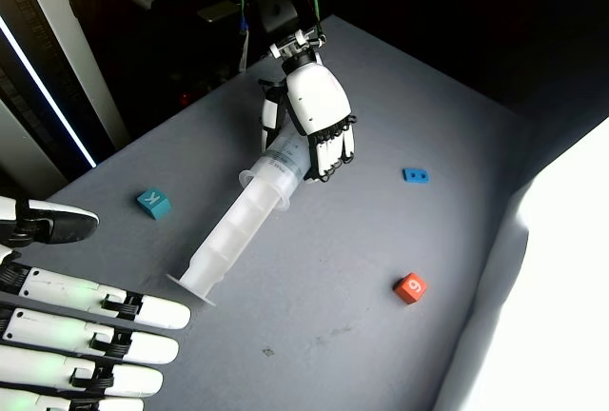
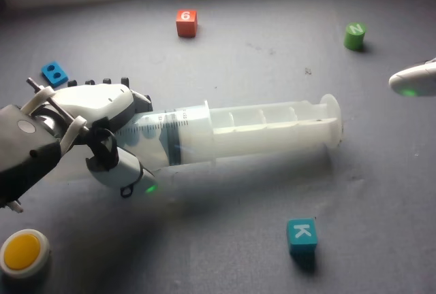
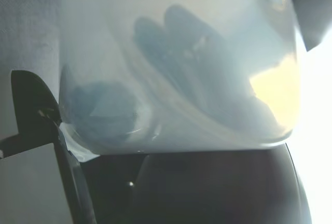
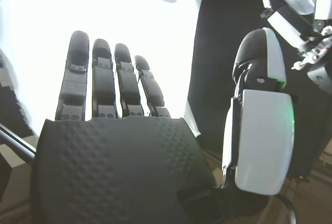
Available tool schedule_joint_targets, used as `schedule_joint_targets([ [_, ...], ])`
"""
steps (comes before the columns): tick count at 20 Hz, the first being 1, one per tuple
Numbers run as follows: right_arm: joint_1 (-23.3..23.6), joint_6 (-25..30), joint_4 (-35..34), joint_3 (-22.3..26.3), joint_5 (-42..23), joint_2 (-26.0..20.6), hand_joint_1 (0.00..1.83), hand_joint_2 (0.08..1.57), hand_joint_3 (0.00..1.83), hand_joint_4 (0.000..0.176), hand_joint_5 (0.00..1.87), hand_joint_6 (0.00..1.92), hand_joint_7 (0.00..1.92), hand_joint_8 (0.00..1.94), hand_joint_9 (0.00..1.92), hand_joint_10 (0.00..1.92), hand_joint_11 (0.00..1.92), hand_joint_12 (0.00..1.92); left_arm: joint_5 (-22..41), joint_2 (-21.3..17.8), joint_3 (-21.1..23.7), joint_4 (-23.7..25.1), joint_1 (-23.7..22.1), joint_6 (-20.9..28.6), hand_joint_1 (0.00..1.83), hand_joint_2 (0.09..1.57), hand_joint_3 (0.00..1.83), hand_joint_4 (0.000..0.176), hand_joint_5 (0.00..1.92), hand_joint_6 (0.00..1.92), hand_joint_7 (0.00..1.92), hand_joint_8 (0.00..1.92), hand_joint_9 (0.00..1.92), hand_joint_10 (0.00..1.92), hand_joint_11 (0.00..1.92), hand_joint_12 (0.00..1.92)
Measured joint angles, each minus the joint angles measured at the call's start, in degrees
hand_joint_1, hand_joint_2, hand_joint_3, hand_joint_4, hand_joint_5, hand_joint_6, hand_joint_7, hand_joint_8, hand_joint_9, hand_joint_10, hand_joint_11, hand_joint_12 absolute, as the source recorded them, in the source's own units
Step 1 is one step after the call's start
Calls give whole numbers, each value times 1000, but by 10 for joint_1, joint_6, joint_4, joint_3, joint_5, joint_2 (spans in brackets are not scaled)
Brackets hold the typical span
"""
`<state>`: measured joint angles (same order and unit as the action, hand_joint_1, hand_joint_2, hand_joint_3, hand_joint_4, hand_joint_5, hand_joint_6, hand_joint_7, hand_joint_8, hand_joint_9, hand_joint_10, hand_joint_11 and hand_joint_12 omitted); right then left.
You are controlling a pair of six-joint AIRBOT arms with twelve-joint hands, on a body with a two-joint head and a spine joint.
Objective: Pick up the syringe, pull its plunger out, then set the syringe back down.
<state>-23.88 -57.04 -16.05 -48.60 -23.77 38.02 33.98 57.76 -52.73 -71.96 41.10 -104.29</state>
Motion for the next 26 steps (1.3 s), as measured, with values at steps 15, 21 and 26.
schedule_joint_targets([
  [15,0,0,2,0,-2,1,571,985,3,0,31,2,112,2,139,2,0,467,19,28,-4,34,28,39,1180,1215,0,0,788,1154,814,1396,730,1081,496,1444],
  [21,0,0,3,0,-2,1,533,983,0,0,67,10,132,7,155,5,0,508,19,28,-4,36,28,38,1009,1066,0,0,419,642,511,757,453,783,153,1302],
  [26,0,0,4,0,-2,1,569,985,3,0,124,7,163,3,178,2,0,558,26,28,-4,39,28,39,857,902,2,0,408,2,509,99,301,657,7,1172],
])
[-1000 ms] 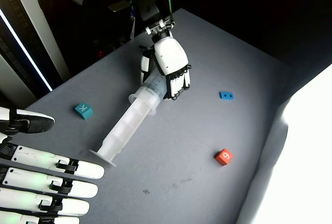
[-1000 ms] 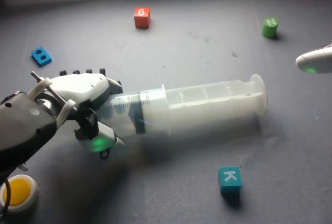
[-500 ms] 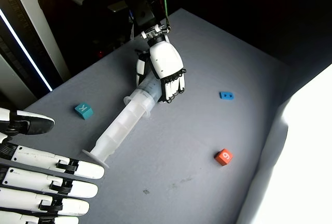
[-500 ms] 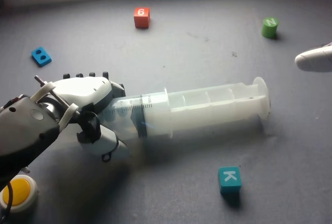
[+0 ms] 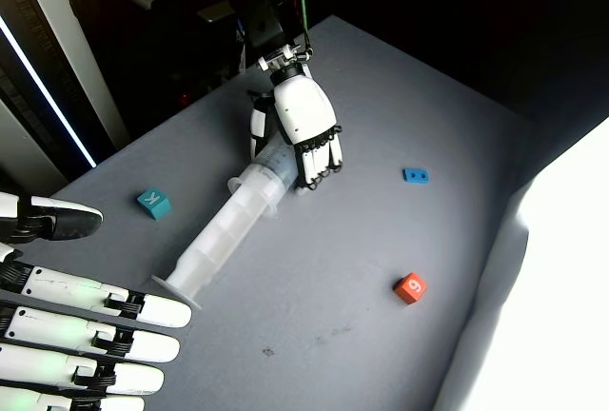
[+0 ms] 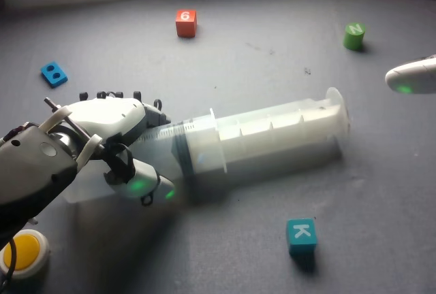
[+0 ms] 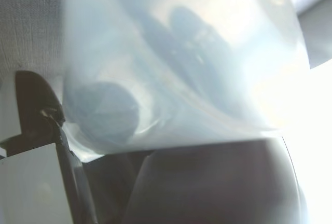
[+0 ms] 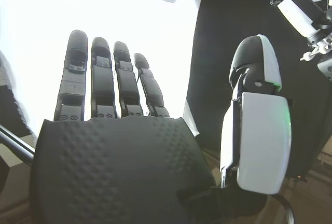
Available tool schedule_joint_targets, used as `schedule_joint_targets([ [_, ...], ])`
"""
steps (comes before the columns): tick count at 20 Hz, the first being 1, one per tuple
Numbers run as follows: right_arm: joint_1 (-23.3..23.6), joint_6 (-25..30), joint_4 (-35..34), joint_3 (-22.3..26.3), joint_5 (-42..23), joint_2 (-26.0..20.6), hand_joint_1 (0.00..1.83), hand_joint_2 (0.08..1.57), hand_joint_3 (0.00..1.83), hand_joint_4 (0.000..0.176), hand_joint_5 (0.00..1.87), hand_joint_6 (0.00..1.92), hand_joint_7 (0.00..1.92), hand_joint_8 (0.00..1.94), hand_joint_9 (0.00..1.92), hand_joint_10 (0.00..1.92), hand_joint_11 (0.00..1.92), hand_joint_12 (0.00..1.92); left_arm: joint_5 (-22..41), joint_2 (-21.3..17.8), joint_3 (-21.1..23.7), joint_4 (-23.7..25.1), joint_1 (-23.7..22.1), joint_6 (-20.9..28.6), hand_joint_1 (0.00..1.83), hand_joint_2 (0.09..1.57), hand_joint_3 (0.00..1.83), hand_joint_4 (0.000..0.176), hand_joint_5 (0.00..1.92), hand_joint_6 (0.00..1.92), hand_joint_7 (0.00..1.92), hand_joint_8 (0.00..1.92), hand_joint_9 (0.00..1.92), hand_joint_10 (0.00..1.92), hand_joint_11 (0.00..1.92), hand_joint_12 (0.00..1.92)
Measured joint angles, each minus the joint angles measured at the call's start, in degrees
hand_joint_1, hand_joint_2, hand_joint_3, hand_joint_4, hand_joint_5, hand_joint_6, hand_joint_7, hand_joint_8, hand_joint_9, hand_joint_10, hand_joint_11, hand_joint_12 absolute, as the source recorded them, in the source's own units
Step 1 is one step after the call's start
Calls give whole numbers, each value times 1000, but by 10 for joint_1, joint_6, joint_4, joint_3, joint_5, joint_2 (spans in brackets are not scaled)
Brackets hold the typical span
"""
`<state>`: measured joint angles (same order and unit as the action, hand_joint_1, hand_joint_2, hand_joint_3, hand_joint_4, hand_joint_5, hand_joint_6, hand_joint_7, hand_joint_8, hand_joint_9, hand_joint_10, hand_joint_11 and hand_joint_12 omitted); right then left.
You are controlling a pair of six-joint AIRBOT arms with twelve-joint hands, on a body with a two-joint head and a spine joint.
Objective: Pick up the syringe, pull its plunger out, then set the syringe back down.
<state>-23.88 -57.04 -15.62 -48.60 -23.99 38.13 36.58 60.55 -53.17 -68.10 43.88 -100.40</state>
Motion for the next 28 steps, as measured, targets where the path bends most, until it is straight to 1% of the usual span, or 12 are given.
schedule_joint_targets([
  [1,0,0,0,0,0,0,601,968,0,0,124,4,166,2,180,2,0,541,-1,0,0,0,0,0,827,881,0,0,346,3,472,75,257,640,1,1064],
  [4,0,0,0,0,-1,0,643,972,0,0,117,0,158,1,169,0,0,500,-1,0,0,0,0,0,795,828,0,0,305,0,459,63,237,632,0,1029],
  [5,-1,0,0,0,-1,0,657,977,1,0,131,6,168,5,173,3,0,496,-1,0,0,0,0,0,703,771,0,0,251,0,377,28,94,747,0,1080],
  [7,-3,0,0,0,-2,0,652,984,3,0,122,4,155,1,158,1,0,451,-1,0,0,0,0,0,704,743,0,0,244,1,360,22,5,868,0,1084],
  [9,-3,0,0,0,-2,1,719,969,0,0,130,6,168,6,166,4,0,452,-2,0,0,1,-8,-2,724,746,0,0,250,4,347,17,0,855,0,1016],
  [13,-3,0,0,0,-2,1,661,991,4,0,113,1,161,2,171,2,0,475,-14,-1,0,0,-34,-24,712,751,1,0,270,10,377,34,30,872,0,923],
  [17,-3,0,1,0,-2,1,683,999,3,0,126,3,161,1,175,2,0,497,-35,-10,0,-16,-73,-68,726,795,8,0,251,1,363,32,36,814,0,815],
  [21,-3,0,4,0,-2,1,716,975,0,0,151,5,196,6,205,7,0,575,-59,-23,5,-51,-124,-128,721,795,5,0,257,4,367,39,42,823,0,843],
  [23,-3,0,11,0,-2,1,702,982,0,0,132,1,180,1,190,1,0,534,-67,-36,18,-93,-161,-190,721,814,6,0,272,7,371,43,64,796,0,851],
  [25,-3,0,19,0,-2,1,644,998,7,0,129,1,175,0,186,0,0,518,-69,-45,31,-122,-183,-221,748,824,5,0,269,5,368,42,68,777,0,827],
  [26,-3,0,21,0,-2,1,618,994,4,0,143,4,187,3,199,4,0,555,-73,-50,37,-134,-195,-234,810,836,6,0,288,11,386,51,99,796,0,940],
  [28,-7,1,39,0,-5,1,562,983,0,0,146,3,191,2,211,5,0,602,-85,-59,49,-155,-223,-275,765,978,8,0,332,22,416,113,57,1082,0,1257],
])
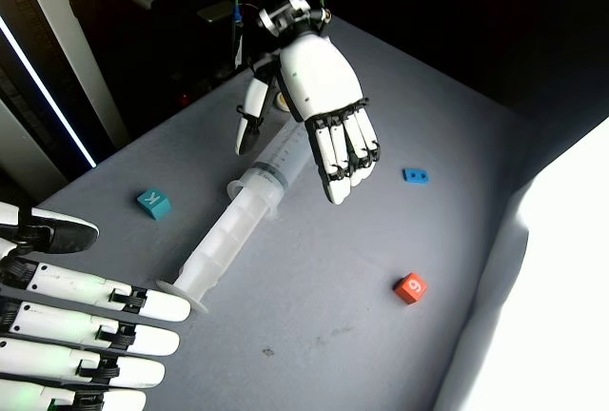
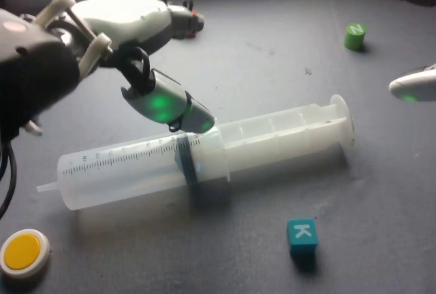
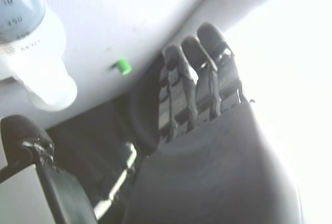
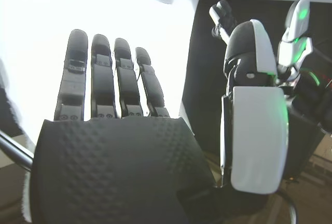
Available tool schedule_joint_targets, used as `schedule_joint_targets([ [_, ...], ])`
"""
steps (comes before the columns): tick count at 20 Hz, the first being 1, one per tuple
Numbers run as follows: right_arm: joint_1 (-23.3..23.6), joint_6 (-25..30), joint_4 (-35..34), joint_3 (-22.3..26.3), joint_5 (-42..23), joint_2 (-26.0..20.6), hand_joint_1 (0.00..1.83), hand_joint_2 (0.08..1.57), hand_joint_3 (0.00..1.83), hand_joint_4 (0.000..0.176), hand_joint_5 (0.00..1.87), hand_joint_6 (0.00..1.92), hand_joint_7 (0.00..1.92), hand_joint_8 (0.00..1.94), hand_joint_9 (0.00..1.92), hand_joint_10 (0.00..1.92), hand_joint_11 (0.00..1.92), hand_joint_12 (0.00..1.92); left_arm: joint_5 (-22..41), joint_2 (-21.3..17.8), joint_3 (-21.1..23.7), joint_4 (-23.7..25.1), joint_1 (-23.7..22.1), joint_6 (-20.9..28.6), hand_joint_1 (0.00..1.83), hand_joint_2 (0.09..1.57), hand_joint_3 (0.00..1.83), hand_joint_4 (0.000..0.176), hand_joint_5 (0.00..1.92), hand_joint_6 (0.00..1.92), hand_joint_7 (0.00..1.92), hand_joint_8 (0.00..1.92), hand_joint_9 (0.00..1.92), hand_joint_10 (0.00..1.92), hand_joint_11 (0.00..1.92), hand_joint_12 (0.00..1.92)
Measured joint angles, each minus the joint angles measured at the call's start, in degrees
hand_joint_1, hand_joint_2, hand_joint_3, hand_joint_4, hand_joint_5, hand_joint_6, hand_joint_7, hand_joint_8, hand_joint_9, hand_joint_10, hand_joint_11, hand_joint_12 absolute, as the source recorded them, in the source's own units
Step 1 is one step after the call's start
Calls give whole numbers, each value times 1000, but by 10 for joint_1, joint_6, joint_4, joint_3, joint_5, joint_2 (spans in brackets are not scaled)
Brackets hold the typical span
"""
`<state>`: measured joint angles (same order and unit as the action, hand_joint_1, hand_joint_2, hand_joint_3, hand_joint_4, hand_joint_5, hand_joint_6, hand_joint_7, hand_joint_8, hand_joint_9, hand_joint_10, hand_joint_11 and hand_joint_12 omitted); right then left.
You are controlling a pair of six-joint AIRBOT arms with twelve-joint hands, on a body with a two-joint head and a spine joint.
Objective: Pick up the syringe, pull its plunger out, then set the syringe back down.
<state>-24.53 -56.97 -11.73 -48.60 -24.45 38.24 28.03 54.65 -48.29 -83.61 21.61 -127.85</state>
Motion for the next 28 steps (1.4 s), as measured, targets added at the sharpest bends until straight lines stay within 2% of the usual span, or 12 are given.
schedule_joint_targets([
  [3,-8,55,76,-1,-23,-1,561,1000,4,0,155,6,205,7,225,10,0,619,-22,-11,16,-43,-32,-59,770,1022,0,0,404,105,101,1153,3,1518,0,1660],
  [4,-8,63,84,-1,-25,-2,464,1037,14,0,151,2,193,1,212,3,0,592,-31,-14,21,-54,-38,-69,705,1124,0,0,183,1052,22,1628,43,1840,20,1869],
  [5,-8,66,90,0,-27,-1,583,997,0,0,154,2,200,2,225,4,0,620,-46,-25,31,-74,-50,-93,648,1166,2,0,70,1557,51,1806,109,1905,112,1911],
  [6,-8,68,90,0,-27,-1,611,987,0,0,155,1,202,2,228,4,0,627,-53,-31,34,-80,-56,-103,635,1176,2,0,30,1701,58,1852,128,1918,138,1919],
  [7,-8,68,90,-1,-28,-1,272,1089,22,0,528,394,570,450,539,480,265,1042,-60,-40,37,-89,-65,-112,638,1189,4,0,100,1834,151,1905,212,1920,239,1921],
  [8,-9,67,90,-1,-29,-1,358,1101,8,0,511,1519,520,1624,535,1633,468,1745,-63,-50,41,-102,-74,-135,463,1261,19,0,355,1904,435,1918,431,1921,444,1921],
  [9,-9,68,89,-1,-31,-1,385,1100,2,0,574,1841,619,1878,641,1863,661,1886,-66,-54,41,-119,-80,-155,317,1298,14,0,1005,1918,1107,1920,1075,1921,1001,1921],
  [11,-11,68,96,-1,-32,-2,371,1102,0,0,990,1918,1107,1938,1148,1919,1245,1920,-70,-62,41,-163,-101,-209,349,1218,0,11,1376,1911,1511,1921,1501,1921,1388,1921],
  [13,-11,68,101,-1,-32,-1,483,1266,26,0,1496,1921,1611,1941,1657,1921,1726,1921,-78,-62,41,-177,-115,-229,409,1368,8,157,1317,1921,1498,1920,1535,1921,1451,1921],
  [14,-11,68,103,-1,-33,-1,512,1285,18,0,1514,1921,1636,1941,1688,1921,1757,1921,-80,-62,41,-180,-121,-229,446,1394,7,172,1304,1921,1501,1921,1545,1921,1476,1921],
  [18,-11,68,113,-1,-36,-1,971,1382,12,0,1410,1921,1580,1941,1662,1921,1747,1921,-79,-62,41,-180,-141,-232,759,1465,8,176,1364,1921,1545,1921,1592,1921,1582,1921],
  [28,2,195,341,-10,-51,-1,860,1434,9,0,1380,1921,1560,1941,1633,1921,1719,1921,-81,-62,41,-184,-148,-232,749,1437,0,176,1182,1921,1450,1921,1491,1921,1401,1921],
])
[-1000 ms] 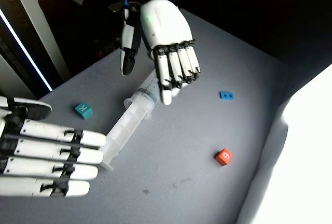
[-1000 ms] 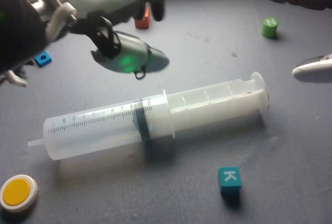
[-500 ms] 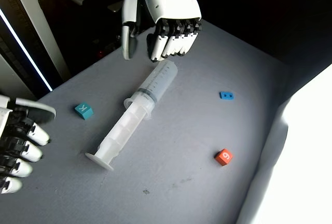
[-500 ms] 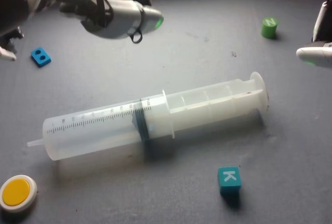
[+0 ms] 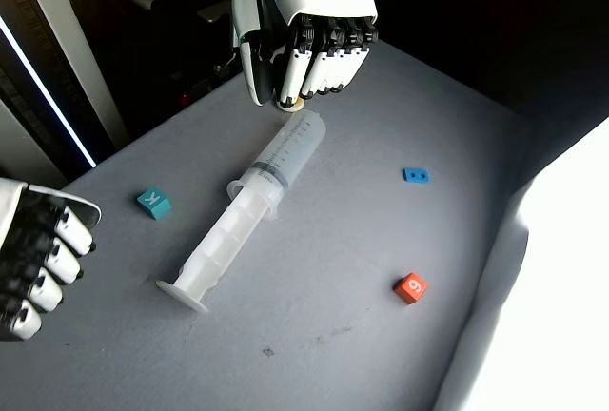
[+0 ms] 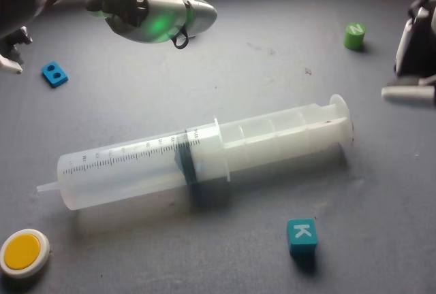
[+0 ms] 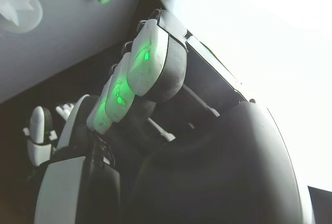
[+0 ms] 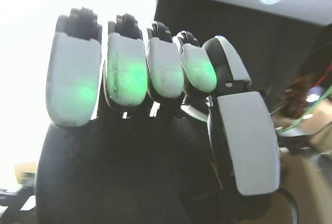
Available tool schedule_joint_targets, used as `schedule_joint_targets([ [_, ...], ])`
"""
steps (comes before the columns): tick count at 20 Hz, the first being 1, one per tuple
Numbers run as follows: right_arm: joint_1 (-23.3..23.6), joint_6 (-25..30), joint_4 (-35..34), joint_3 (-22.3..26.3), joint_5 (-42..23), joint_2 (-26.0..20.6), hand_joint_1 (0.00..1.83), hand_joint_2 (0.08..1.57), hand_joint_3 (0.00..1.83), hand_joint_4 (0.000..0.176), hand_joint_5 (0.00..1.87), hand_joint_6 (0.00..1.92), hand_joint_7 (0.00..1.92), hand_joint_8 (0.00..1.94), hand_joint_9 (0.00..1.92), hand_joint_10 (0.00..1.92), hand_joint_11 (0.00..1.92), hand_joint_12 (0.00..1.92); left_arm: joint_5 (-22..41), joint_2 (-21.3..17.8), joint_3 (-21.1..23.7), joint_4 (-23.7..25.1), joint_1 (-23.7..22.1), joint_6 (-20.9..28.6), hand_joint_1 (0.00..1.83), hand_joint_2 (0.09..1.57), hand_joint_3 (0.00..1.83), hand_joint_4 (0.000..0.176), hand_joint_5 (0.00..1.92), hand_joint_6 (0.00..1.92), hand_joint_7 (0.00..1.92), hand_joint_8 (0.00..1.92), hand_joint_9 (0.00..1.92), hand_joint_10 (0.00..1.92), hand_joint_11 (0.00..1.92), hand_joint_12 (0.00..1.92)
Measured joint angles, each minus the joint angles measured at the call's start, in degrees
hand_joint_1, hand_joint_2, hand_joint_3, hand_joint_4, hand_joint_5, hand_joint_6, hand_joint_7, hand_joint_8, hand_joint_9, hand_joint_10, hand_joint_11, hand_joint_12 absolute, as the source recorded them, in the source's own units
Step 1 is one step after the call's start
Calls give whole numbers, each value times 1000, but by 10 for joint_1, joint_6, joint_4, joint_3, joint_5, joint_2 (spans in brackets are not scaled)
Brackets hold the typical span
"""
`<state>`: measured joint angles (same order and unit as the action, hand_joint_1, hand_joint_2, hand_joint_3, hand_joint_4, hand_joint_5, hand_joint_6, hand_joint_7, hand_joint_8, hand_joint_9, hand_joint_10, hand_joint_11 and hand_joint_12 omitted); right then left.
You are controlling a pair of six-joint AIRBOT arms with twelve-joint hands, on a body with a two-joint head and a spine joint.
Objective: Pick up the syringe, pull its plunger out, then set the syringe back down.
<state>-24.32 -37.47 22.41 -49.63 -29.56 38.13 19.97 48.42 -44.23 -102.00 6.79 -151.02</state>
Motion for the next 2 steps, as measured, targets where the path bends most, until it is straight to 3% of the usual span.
schedule_joint_targets([
  [2,0,59,81,-8,-22,2,898,1411,0,0,1361,1921,1541,1941,1613,1921,1701,1921,0,0,0,0,0,0,691,1442,1,175,1127,1921,1430,1921,1474,1921,1391,1921],
])
